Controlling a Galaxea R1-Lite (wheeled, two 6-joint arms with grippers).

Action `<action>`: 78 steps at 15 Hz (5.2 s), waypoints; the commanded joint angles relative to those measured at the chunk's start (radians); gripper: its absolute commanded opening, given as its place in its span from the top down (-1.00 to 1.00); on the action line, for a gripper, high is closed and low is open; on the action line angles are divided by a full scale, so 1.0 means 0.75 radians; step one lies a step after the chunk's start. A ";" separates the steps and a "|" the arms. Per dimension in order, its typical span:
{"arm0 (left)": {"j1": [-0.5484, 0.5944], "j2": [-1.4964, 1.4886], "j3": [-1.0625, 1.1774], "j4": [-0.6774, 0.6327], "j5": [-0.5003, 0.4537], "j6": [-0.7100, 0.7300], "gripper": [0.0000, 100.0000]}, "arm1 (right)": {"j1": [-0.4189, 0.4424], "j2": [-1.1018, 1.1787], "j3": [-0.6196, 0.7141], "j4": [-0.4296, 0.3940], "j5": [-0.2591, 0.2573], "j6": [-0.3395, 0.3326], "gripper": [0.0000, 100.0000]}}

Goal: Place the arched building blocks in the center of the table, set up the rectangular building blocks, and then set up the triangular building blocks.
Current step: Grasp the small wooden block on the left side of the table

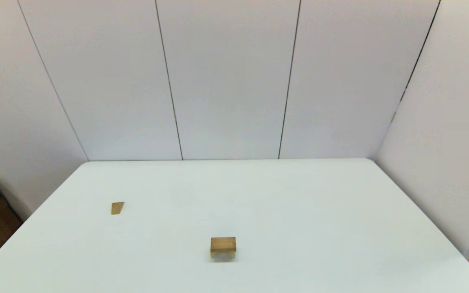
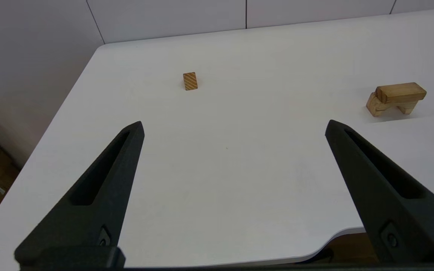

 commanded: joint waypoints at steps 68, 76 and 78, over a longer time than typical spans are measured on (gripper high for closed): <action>0.154 2.542 -1.233 0.181 0.095 -0.131 -1.00 | 0.001 -0.020 0.092 -0.194 0.024 0.070 -1.00; 0.150 2.973 -1.804 0.423 0.052 -0.155 -1.00 | 0.001 -0.020 0.092 -0.194 0.024 0.070 -1.00; 0.150 3.063 -1.904 0.425 0.052 -0.155 -1.00 | 0.001 -0.020 0.092 -0.194 0.024 0.068 -1.00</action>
